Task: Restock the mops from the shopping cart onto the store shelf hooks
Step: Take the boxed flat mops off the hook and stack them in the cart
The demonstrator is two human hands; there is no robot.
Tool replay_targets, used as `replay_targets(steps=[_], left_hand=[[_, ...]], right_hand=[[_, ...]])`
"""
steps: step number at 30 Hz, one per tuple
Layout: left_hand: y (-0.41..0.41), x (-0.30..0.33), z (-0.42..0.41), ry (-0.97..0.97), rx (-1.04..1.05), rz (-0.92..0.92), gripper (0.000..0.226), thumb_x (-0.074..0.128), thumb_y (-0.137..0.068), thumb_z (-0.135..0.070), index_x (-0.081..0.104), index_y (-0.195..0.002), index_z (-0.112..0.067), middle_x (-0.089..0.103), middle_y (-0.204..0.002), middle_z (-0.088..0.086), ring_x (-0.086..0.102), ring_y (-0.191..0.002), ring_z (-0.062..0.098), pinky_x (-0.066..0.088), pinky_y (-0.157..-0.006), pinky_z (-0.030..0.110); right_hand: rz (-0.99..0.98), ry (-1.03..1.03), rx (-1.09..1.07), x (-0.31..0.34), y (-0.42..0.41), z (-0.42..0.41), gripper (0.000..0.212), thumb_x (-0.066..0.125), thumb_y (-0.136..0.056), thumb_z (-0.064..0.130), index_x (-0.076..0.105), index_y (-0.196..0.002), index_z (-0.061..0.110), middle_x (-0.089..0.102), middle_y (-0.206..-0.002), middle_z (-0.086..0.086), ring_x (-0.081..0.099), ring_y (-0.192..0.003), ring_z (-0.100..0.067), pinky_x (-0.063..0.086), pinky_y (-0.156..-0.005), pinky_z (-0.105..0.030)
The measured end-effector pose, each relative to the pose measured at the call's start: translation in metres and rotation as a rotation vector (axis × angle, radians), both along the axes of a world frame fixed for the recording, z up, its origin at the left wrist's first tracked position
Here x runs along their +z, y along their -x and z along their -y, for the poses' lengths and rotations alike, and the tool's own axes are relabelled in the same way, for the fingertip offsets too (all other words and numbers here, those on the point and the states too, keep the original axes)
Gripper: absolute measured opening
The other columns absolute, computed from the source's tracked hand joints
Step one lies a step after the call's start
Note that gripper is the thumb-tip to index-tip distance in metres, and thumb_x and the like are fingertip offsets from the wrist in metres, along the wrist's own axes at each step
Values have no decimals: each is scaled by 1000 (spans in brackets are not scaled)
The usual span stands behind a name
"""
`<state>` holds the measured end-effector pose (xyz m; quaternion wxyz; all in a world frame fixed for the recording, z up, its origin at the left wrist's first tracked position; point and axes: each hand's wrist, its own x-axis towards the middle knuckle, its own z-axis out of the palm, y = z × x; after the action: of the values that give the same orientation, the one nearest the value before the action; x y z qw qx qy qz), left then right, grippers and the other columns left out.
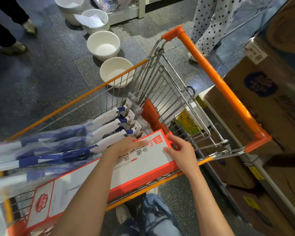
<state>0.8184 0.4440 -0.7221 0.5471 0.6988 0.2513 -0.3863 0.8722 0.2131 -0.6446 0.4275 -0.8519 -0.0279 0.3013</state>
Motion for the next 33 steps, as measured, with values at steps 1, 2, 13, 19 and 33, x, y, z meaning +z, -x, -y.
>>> replay_targets(steps=[1,2,13,19,33], left_hand=[[1,3,0,-28,19,12,88,66,-57,-89,70,-108,-17,78,-93,-4,76,-88,22,57,-91,43],[2,7,0,-51,40,28,89,66,-54,-91,72,-103,-17,79,-89,-3,76,-86,22,58,-88,42],[25,77,-16,-280,136,214,51,56,-85,-74,68,-75,-26,74,-68,-9,70,-58,8,46,-59,27],[55,124,-44,-384,236,386,54,56,-88,-70,69,-70,-21,70,-61,-4,66,-53,16,46,-56,30],[137,252,-70,-478,680,762,53,62,-81,-63,55,-56,-17,54,-45,-10,45,-39,0,33,-52,29]], right_hand=[[42,16,-14,0,2,1,56,76,-87,22,56,-139,33,56,-139,8,52,-125,-12,53,-99,-43],[91,22,-28,1,5,0,59,78,-86,25,55,-140,33,54,-142,9,46,-132,-14,46,-107,-47],[383,131,-144,58,34,-31,65,71,-85,52,55,-142,24,45,-152,4,33,-143,-17,30,-117,-54],[401,-82,-194,98,57,-57,61,75,-86,38,55,-141,21,35,-157,0,24,-147,-15,26,-116,-34],[401,-538,-174,181,138,-109,103,80,-84,21,11,-160,24,37,-138,16,35,-99,41,32,-77,10]])
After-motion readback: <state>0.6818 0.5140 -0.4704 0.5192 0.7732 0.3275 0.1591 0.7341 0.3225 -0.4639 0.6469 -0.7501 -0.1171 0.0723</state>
